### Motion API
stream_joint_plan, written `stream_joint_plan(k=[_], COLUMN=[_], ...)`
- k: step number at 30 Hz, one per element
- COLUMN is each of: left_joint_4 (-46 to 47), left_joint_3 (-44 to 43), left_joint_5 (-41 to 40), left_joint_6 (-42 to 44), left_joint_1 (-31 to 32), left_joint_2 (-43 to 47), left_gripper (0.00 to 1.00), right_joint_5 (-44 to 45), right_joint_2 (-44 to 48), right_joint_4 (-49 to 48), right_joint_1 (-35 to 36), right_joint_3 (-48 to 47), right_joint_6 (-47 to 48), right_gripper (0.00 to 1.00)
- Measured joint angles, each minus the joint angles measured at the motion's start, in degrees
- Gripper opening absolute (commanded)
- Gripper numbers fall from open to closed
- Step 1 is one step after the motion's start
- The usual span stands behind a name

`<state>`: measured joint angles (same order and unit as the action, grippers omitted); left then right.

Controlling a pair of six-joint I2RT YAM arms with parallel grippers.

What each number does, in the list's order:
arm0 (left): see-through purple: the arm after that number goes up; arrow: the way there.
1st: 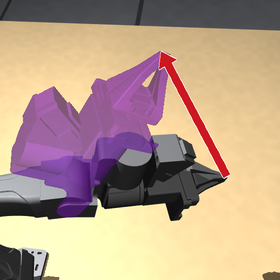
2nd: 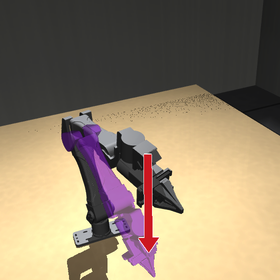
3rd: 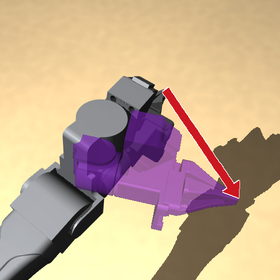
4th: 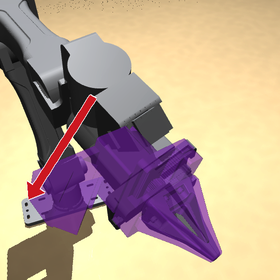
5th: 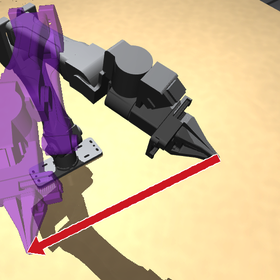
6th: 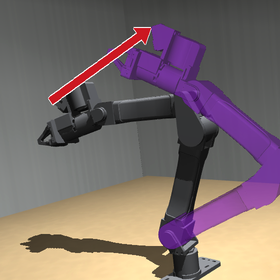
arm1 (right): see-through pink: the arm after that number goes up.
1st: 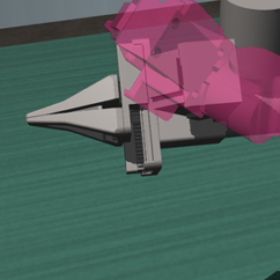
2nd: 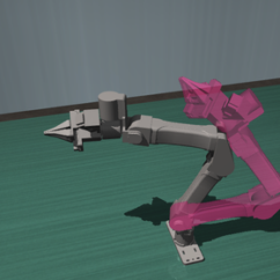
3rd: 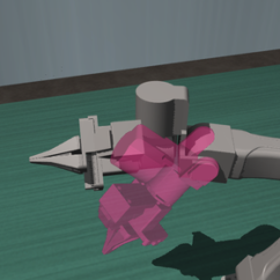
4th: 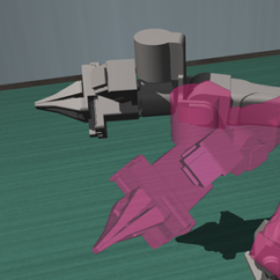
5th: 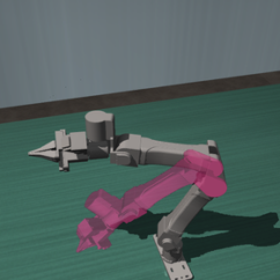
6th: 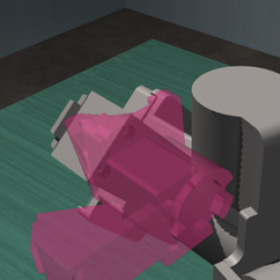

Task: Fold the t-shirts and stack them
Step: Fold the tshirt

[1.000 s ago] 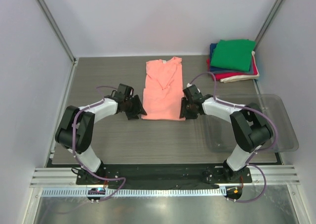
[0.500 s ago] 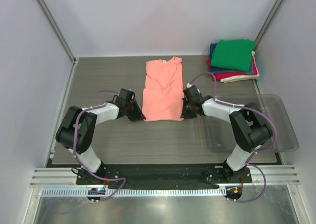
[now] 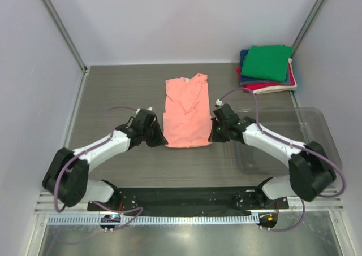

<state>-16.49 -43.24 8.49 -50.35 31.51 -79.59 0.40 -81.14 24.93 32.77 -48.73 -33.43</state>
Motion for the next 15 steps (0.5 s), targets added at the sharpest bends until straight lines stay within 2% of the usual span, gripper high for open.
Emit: stream_joint_plan(k=[9, 15], left_joint_4=[-13.86, -23.45], left_joint_3=[5.44, 3.04], left_joint_5=[-6.47, -10.64], left_joint_6=[-6.99, -10.82], left_joint_1=[12.94, 16.90], left_joint_2=[24.22, 35.95], left_gripper=[0.00, 0.00], right_joint_5=[-0.07, 0.61], right_joint_2=[24.17, 33.20], right_joint_4=[10.62, 17.75], right_joint_1=[7.56, 9.16], right_joint_3=[6.21, 5.35], right_joint_6=[-6.25, -9.40], right_gripper=[0.01, 0.01])
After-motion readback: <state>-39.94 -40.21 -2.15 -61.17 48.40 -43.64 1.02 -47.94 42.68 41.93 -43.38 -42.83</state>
